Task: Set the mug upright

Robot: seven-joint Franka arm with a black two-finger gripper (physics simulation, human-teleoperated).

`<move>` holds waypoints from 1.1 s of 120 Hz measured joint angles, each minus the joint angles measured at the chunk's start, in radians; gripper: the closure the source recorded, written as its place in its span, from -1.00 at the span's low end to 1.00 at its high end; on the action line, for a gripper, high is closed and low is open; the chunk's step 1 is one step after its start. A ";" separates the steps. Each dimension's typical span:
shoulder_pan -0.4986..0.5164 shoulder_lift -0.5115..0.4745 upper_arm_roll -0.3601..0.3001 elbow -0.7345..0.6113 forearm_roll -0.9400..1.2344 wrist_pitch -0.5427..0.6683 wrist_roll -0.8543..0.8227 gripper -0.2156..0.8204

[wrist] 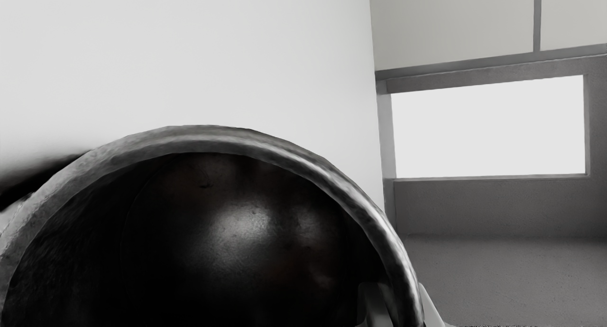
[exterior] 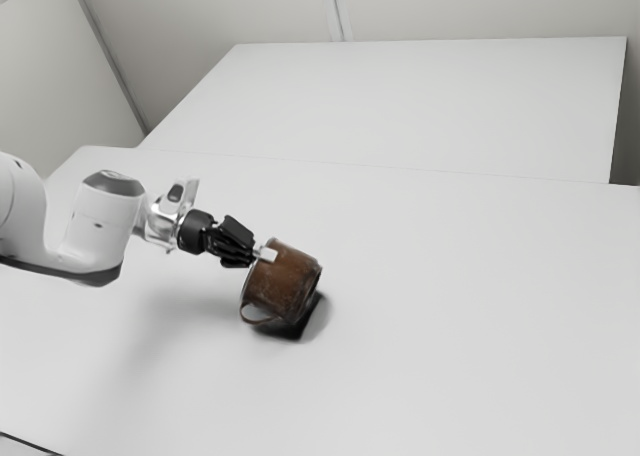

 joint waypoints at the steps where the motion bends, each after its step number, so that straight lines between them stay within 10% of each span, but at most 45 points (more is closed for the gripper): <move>1: 0.000 -0.002 0.000 0.000 0.000 0.000 0.001 0.84; 64: 0.012 -0.079 -0.097 0.230 0.661 0.128 -0.141 0.93; 132: -0.117 -0.089 -0.186 0.157 1.262 0.501 -0.441 0.93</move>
